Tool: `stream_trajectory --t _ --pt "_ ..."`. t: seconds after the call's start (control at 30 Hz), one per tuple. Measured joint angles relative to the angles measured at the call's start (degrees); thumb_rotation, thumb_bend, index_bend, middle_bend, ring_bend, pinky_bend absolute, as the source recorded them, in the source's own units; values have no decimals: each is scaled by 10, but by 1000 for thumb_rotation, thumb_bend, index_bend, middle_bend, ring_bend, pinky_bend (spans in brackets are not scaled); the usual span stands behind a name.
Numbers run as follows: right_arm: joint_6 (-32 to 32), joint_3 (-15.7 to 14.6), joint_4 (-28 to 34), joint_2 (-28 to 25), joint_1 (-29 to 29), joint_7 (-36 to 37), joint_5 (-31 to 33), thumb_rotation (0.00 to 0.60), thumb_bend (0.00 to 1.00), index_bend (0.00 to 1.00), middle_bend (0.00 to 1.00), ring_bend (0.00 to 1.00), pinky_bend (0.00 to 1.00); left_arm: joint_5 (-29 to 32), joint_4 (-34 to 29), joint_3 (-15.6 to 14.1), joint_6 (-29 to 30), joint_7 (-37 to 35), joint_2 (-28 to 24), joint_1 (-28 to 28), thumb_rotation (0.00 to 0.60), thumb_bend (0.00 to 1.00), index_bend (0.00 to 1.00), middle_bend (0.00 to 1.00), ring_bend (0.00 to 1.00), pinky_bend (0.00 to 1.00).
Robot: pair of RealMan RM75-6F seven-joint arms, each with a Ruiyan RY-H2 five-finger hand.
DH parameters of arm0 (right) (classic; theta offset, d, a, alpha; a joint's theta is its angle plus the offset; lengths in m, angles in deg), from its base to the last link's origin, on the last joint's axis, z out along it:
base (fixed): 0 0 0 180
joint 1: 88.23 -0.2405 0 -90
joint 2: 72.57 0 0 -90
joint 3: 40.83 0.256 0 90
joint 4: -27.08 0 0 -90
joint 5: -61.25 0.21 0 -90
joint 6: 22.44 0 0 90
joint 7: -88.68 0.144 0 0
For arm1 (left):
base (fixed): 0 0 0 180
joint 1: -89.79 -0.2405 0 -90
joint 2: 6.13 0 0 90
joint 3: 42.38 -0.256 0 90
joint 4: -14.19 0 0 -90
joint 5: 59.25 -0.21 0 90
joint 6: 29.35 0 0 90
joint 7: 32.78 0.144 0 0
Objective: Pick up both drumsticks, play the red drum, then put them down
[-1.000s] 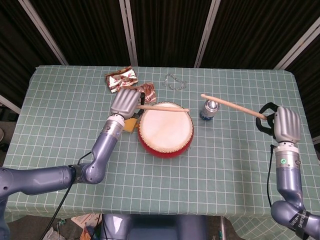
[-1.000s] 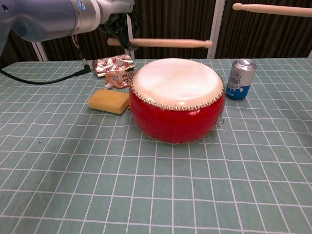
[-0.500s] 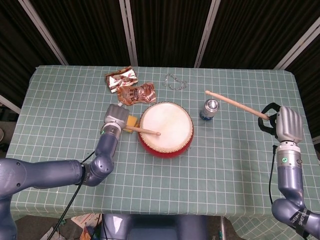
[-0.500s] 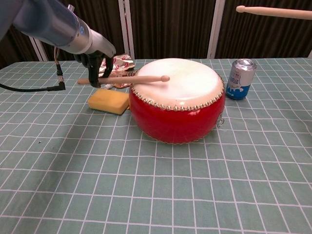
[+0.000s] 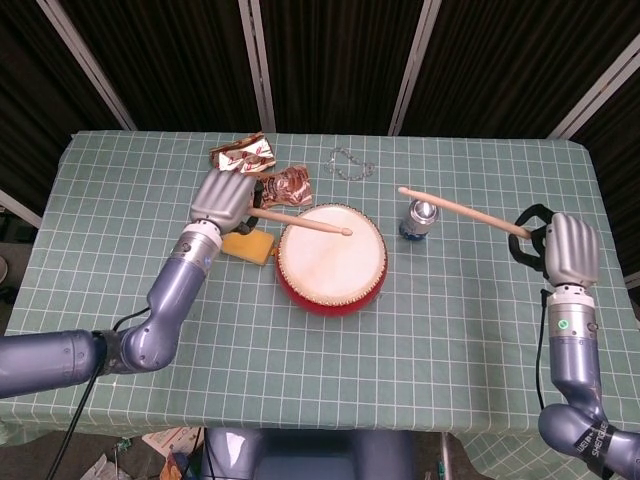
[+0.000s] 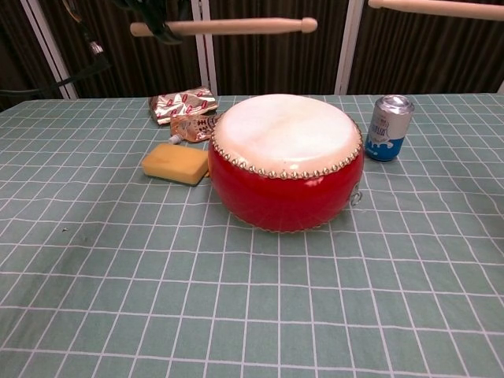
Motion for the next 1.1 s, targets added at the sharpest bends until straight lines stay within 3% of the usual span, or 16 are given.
stream_trajectory --t 0.17,0.37,0.6,0.73,0.97,1.1 --pt "3 6 2 5 2 51 -50 600 707 952 1000 1000 1000 -57 -31 23 11 -67 -47 -43 600 576 773 1000 1000 1000" --pt "-4 9 -1 15 -5 91 -113 600 707 952 1000 1000 1000 -61 -34 32 -3 -91 -71 -49 600 576 773 1000 1000 1000" --pt "-37 -19 -28 51 -24 64 -126 600 708 952 1000 1000 1000 -67 -28 23 -12 -101 -77 -51 600 575 772 1000 1000 1000" --pt "-59 -51 -62 77 -38 4 -132 600 708 956 1000 1000 1000 -69 -25 15 -20 -104 -78 -52 600 575 772 1000 1000 1000" --pt "-61 -110 -159 135 -61 -212 -156 600 707 959 1000 1000 1000 -70 -16 2 -33 -107 -83 -50 600 575 772 1000 1000 1000" --pt "-53 -120 -188 158 -65 -287 -153 600 707 959 1000 1000 1000 -70 -15 -2 -35 -110 -87 -50 600 575 772 1000 1000 1000"
